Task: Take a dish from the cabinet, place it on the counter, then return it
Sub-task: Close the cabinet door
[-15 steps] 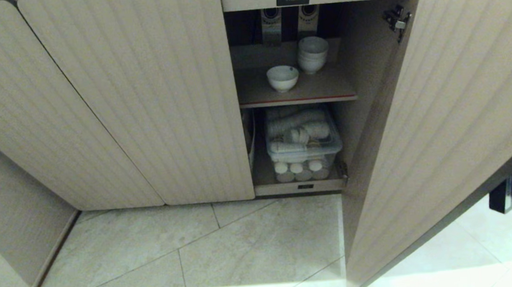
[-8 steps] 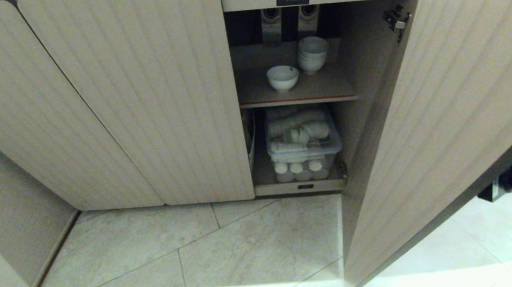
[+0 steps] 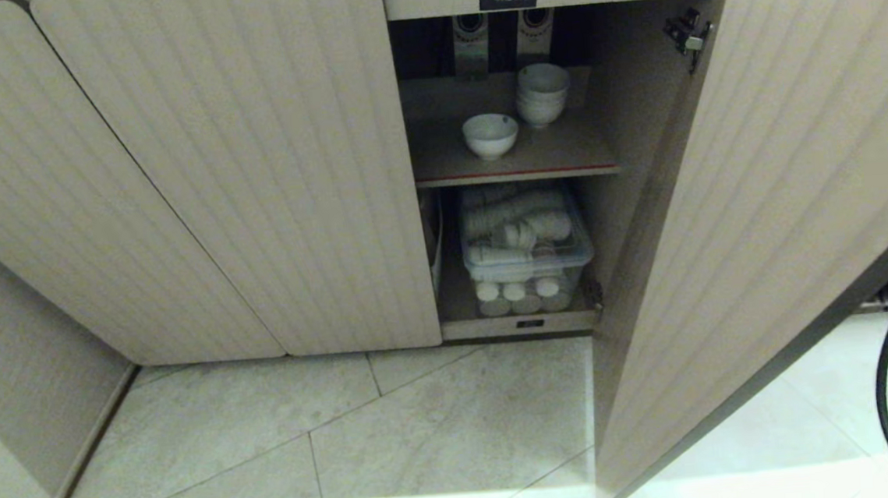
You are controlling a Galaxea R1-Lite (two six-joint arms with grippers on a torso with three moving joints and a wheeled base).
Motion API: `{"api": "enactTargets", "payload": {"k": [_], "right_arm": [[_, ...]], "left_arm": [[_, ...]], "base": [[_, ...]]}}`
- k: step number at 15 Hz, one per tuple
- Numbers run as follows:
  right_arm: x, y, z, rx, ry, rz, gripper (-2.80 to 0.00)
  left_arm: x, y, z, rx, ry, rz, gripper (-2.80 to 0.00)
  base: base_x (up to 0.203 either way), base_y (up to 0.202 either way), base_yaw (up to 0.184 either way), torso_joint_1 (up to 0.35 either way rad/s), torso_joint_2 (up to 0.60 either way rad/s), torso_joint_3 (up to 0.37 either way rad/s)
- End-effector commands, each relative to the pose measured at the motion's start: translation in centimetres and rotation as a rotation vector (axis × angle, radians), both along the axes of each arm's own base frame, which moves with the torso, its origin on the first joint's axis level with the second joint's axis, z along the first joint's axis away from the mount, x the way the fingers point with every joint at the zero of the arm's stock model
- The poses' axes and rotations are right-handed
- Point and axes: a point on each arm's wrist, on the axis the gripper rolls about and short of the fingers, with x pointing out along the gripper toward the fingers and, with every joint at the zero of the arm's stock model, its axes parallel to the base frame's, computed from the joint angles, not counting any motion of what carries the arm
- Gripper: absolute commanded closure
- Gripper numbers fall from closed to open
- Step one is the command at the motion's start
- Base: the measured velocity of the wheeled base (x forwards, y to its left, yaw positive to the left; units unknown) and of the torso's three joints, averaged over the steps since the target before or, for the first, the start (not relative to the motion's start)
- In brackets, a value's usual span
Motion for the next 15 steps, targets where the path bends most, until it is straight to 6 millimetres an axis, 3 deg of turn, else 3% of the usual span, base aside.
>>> {"api": "enactTargets", "payload": {"k": [1, 8, 15], "right_arm": [[0.5, 0.2, 0.4, 0.029, -0.002, -0.011, 0.00], [1.0, 3.0, 1.6, 0.156, -0.003, -0.080, 0.00], [1.9, 4.5, 3.1, 0.247, -0.031, -0.151, 0.00]], "left_arm": [[0.0, 0.0, 0.0, 0.000, -0.001, 0.000, 0.00], [0.0, 0.0, 0.0, 0.000, -0.001, 0.000, 0.00], [0.0, 0.0, 0.0, 0.000, -0.001, 0.000, 0.00]], "base": [[0.000, 0.000, 0.000, 0.000, 0.00, 0.000], [0.000, 0.000, 0.000, 0.000, 0.00, 0.000], [0.000, 0.000, 0.000, 0.000, 0.00, 0.000]]}}
